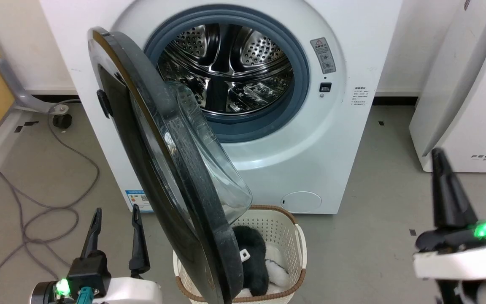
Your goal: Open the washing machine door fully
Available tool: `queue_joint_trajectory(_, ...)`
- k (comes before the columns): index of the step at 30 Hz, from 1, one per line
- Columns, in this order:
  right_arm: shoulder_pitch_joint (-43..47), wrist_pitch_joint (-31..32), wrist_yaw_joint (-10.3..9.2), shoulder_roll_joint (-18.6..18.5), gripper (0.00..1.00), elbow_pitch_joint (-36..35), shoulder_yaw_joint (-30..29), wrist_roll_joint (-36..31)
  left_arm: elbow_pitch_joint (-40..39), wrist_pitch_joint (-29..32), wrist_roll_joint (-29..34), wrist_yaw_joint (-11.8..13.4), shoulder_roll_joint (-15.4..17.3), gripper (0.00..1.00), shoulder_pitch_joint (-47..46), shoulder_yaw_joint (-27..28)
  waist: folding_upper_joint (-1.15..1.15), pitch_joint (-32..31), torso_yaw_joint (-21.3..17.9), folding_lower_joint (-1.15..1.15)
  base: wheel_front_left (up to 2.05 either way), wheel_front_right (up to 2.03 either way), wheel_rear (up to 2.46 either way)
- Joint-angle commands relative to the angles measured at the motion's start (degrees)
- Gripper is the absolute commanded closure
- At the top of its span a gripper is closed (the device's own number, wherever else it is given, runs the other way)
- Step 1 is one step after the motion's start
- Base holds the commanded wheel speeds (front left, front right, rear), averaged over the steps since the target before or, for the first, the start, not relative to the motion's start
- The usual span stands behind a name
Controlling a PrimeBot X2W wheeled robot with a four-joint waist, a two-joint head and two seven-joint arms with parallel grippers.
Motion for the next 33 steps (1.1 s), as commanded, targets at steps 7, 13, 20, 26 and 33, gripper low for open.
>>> queue_joint_trajectory(7, 6.1, -0.2, 0.37, 4.2, 1.00, 0.9, -3.1, -18.8, -0.2, -0.3, 0.0, 0.0, 0.1, 0.00, 1.3, -0.1, 0.00, -0.2, 0.0, 0.00, 0.00, 0.00, 0.00)
queue_joint_trajectory(13, 11.0, -0.2, 0.37, 6.6, 1.00, 2.9, -6.5, -24.7, -0.3, -0.3, -0.2, 0.2, 0.1, 0.00, 1.3, -0.5, 0.00, -0.2, 0.3, 0.00, 0.00, 0.00, 0.00)
queue_joint_trajectory(20, 11.8, -0.2, 0.37, 7.4, 0.00, 5.1, -7.1, -24.3, 0.0, -0.3, -0.2, 0.1, 0.1, 0.00, 1.5, -0.4, 0.00, -0.1, 0.2, 0.00, 0.00, 0.00, 0.00)
queue_joint_trajectory(26, 11.6, -0.2, 0.37, 7.4, 0.00, 5.8, -7.2, -23.9, 0.5, -0.3, -0.3, 0.1, 0.1, 0.00, 1.3, -0.4, 0.00, -0.1, 0.4, 0.00, 0.00, 0.00, 0.00)
queue_joint_trajectory(33, 11.9, -0.2, 0.37, 7.4, 0.00, 6.0, -7.6, -24.7, 0.4, -0.3, -0.3, 0.4, 0.1, 0.67, 0.6, 0.2, 0.00, 0.0, 0.9, 0.00, 0.00, 0.00, 0.00)
